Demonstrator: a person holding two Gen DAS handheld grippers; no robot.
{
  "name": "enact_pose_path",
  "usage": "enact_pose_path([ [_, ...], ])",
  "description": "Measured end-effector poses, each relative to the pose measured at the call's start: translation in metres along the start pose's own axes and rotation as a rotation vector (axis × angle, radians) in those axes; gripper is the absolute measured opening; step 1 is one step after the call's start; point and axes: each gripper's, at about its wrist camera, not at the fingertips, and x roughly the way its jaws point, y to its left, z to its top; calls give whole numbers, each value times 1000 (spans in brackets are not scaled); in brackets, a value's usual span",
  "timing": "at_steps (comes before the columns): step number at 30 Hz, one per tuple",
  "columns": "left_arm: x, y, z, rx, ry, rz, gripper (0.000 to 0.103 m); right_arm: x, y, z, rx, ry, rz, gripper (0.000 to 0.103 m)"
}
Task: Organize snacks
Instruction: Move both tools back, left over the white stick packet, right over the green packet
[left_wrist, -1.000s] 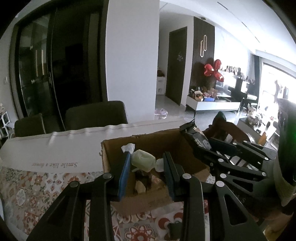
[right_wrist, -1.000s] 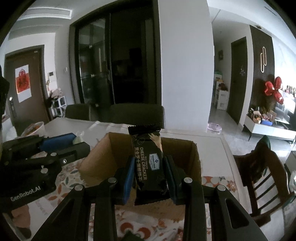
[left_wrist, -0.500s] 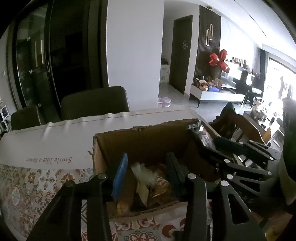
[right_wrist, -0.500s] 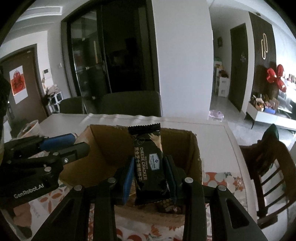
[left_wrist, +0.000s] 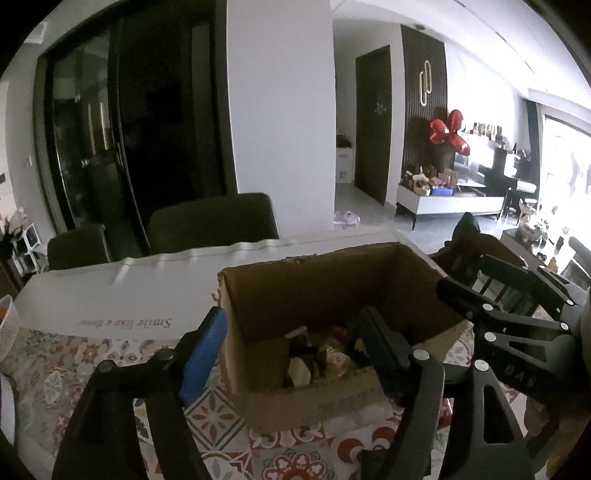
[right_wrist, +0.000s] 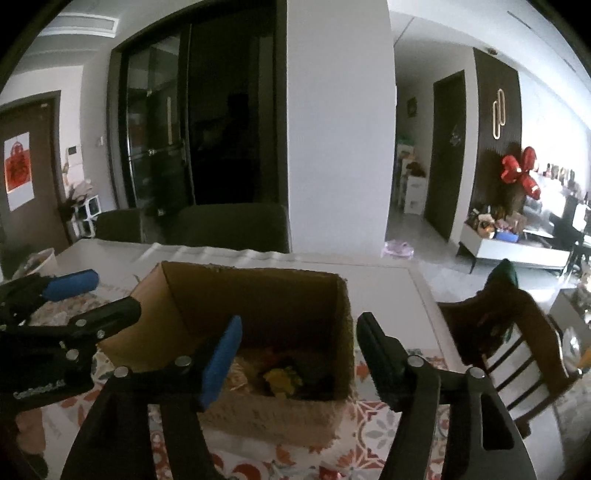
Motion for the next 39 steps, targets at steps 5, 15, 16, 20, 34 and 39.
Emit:
enact_pose_path([
  [5,-21,-4,-13,11,-21,-14,82,-20,-5,-8,26,-23,-41,68],
  [15,-47,-15,-50,31,-13,-25,82,-44,-9,-42,82,4,-51,68],
  [16,-48,-14,-53,29,-10,-23,82,-46,-9,-47,82,9,-55,68],
  [20,-56,-16,-70,38,-10,-25,82,-50,-10,-61,100,25,-64,68],
  [34,-64,-30,-123,138,41,-113,82,-62,1,-104,57,90,-58,68],
  [39,-55,-31,-141,141,109,-155,80,-60,12,-119,-9,122,-33,68],
])
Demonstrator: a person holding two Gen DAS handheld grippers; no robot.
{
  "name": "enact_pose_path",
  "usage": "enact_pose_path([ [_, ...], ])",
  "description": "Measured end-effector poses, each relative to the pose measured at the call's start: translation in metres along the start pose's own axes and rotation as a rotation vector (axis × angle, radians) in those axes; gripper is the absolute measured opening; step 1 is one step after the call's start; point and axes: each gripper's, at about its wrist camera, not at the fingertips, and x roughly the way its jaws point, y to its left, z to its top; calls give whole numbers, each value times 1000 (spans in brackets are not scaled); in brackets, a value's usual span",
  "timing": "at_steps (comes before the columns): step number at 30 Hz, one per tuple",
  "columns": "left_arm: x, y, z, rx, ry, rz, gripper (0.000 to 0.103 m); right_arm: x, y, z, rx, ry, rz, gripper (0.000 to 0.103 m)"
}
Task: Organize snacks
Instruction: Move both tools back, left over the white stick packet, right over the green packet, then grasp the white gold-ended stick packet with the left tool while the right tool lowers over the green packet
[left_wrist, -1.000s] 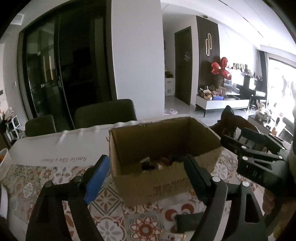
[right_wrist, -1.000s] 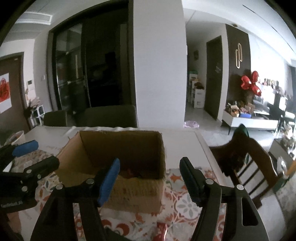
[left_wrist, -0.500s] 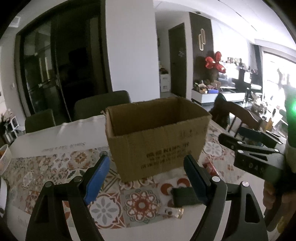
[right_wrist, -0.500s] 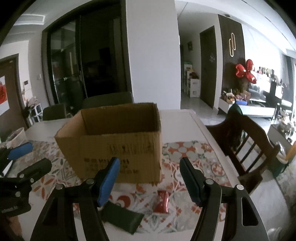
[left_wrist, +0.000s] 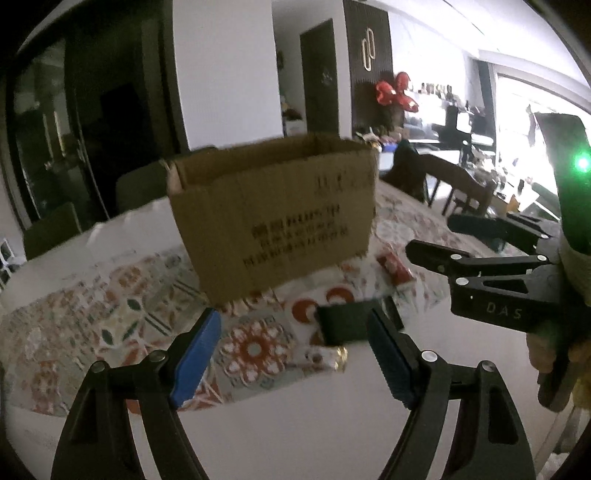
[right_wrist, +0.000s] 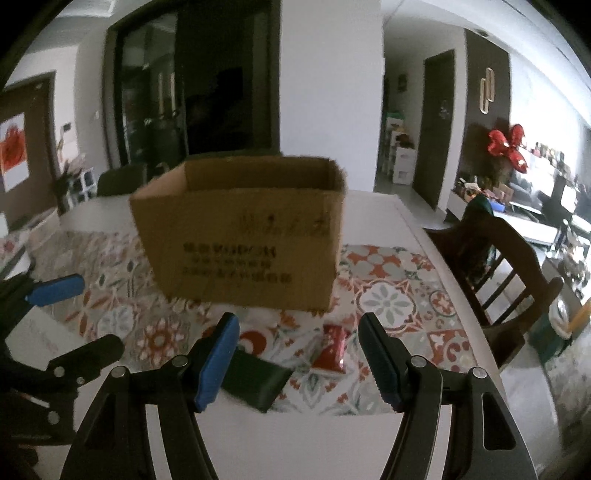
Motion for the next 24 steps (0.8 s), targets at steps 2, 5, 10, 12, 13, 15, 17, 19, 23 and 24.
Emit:
enact_pose_path([
  [2,5,-2,-7,6,21,-11,79,3,6,-6,-39,19,14,68],
  [5,13,-5,-16,19,45,-22,78,9,12,-14,-80,46,38,68],
  [10,30,-6,-27,24,81,-56,75,20,16,-25,-135,93,61,68],
  [12,38,-7,-30,32,93,-59,75,23,17,-27,-152,105,62,68],
  [13,41,-7,-32,38,98,-61,75,25,18,-29,-163,111,63,68],
  [15,47,-6,-33,46,104,-67,74,29,19,-32,-178,118,61,68],
  [17,52,-5,-34,46,113,-79,74,32,21,-34,-185,128,62,68],
  [19,57,-4,-33,47,119,-93,74,35,21,-35,-185,137,66,68],
  [23,67,-4,-32,51,144,-105,74,41,21,-36,-182,150,73,68],
  [24,70,-4,-32,50,153,-109,74,43,21,-37,-184,155,73,68],
])
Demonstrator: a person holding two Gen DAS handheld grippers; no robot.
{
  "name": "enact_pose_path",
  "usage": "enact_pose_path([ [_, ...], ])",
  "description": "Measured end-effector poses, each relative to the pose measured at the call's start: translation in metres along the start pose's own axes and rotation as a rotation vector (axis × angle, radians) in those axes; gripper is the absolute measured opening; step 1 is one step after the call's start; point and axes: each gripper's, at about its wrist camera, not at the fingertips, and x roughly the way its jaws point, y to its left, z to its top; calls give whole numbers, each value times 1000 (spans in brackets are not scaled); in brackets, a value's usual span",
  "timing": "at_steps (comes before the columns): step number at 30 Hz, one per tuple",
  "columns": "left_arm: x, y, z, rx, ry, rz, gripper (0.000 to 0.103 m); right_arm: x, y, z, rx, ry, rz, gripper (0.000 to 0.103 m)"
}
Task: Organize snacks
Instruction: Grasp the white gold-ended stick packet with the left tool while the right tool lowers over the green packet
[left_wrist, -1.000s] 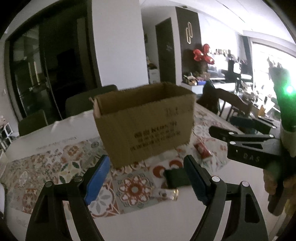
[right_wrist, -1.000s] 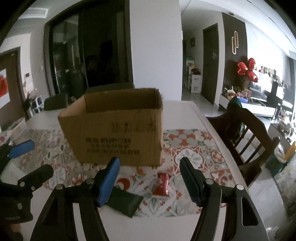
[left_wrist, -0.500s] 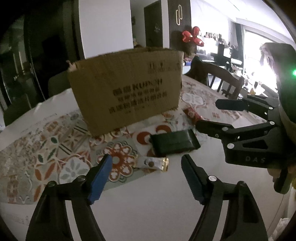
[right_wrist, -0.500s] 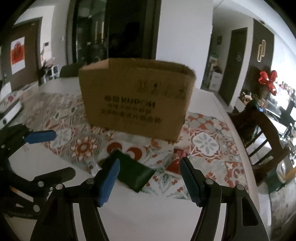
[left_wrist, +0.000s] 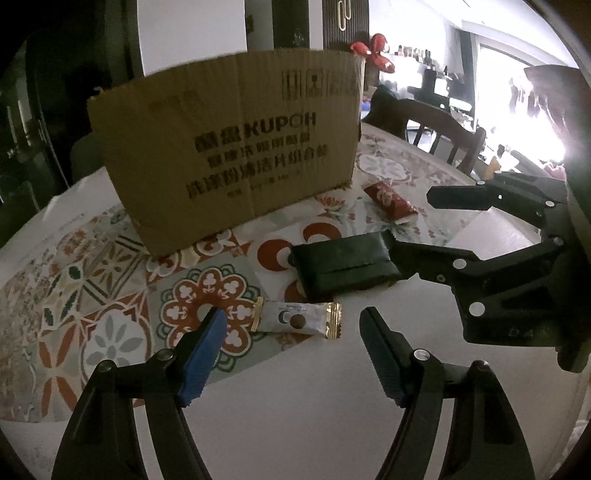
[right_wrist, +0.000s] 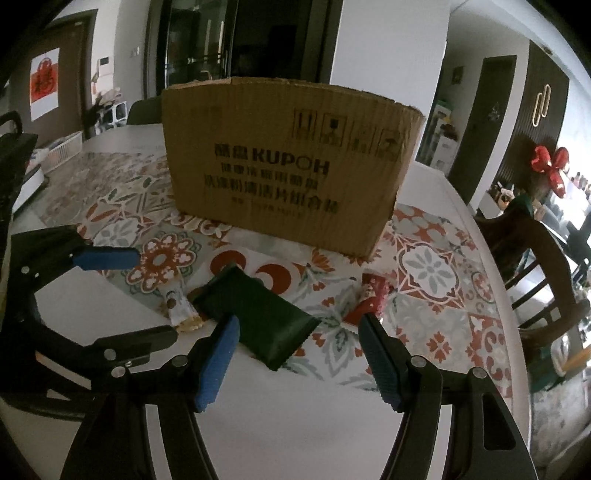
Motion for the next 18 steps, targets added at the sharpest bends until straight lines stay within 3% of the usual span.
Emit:
enact_pose_path([
  [8,14,4,1,-15,34,-12,74,10,0,1,-6,33,17,68],
  [14,23,10,1,-41,59,-36,65,14,2,3,-21,36,21,68],
  [18,22,12,1,-44,55,-25,53,15,2,3,-20,39,24,68],
])
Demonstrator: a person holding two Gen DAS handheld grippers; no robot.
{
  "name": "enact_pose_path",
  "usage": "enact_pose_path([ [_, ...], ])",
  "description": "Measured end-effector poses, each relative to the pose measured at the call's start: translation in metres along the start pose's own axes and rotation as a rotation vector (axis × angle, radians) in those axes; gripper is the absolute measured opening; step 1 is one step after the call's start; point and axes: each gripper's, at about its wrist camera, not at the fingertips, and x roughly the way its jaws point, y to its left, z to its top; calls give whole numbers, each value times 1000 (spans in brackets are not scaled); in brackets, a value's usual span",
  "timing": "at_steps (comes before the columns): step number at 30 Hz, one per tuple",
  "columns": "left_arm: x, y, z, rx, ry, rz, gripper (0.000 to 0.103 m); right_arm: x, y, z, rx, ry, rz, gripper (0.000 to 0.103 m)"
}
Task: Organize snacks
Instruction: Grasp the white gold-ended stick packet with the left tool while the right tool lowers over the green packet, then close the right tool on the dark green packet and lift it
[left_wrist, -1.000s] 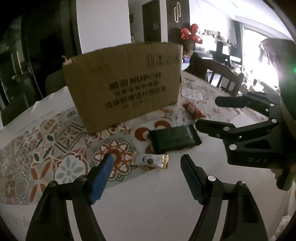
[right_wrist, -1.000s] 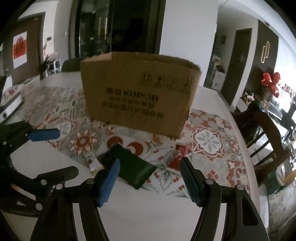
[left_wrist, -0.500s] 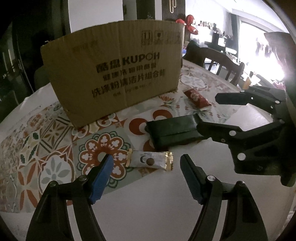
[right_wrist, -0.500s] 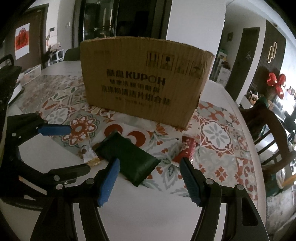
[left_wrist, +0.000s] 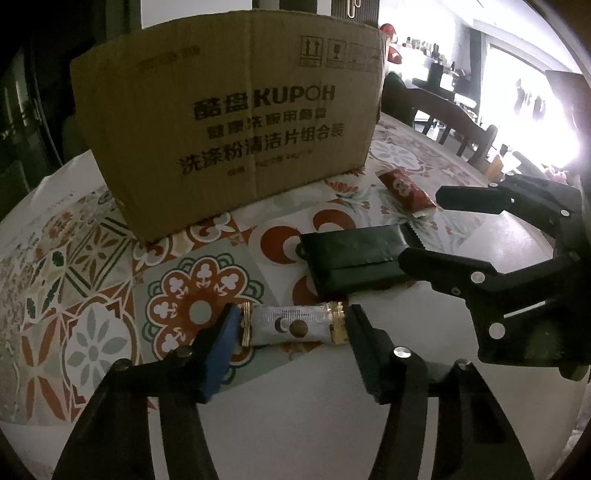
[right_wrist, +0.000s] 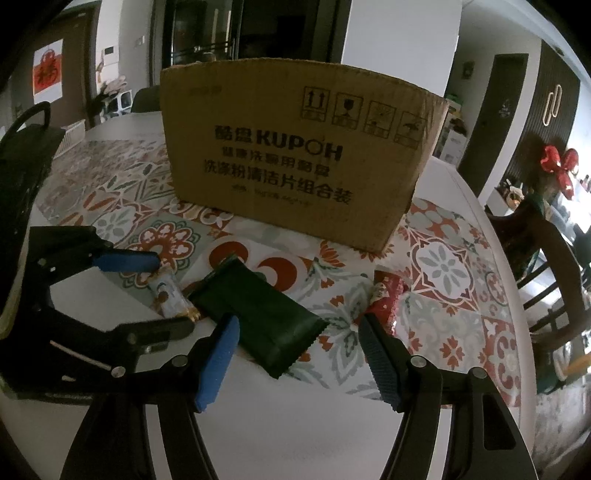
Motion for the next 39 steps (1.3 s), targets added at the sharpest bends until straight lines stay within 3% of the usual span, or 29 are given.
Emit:
enact_pose_path([
  [4,-4,0,-2,-6,-12,-10,46,0,0,0,0,-1,2,68],
  [5,-5,0,-2,-8,-15,-11,39,0,1,0,-1,-1,5,68],
  [21,-38,-2,-5,-92,-83,-10,13,-1,5,8,-89,-1,63,68],
  [27,-55,-3,-2,-99,-131,4,11,-3,8,8,-96,-18,84,68],
  [32,-65,-3,3,-132,-148,10,11,-1,15,11,-174,-16,111,68],
  [35,-66,-4,4,-151,-152,16,11,4,20,16,-256,0,135,79],
  [39,-63,-3,4,-169,-140,16,11,13,22,23,-319,25,172,79],
])
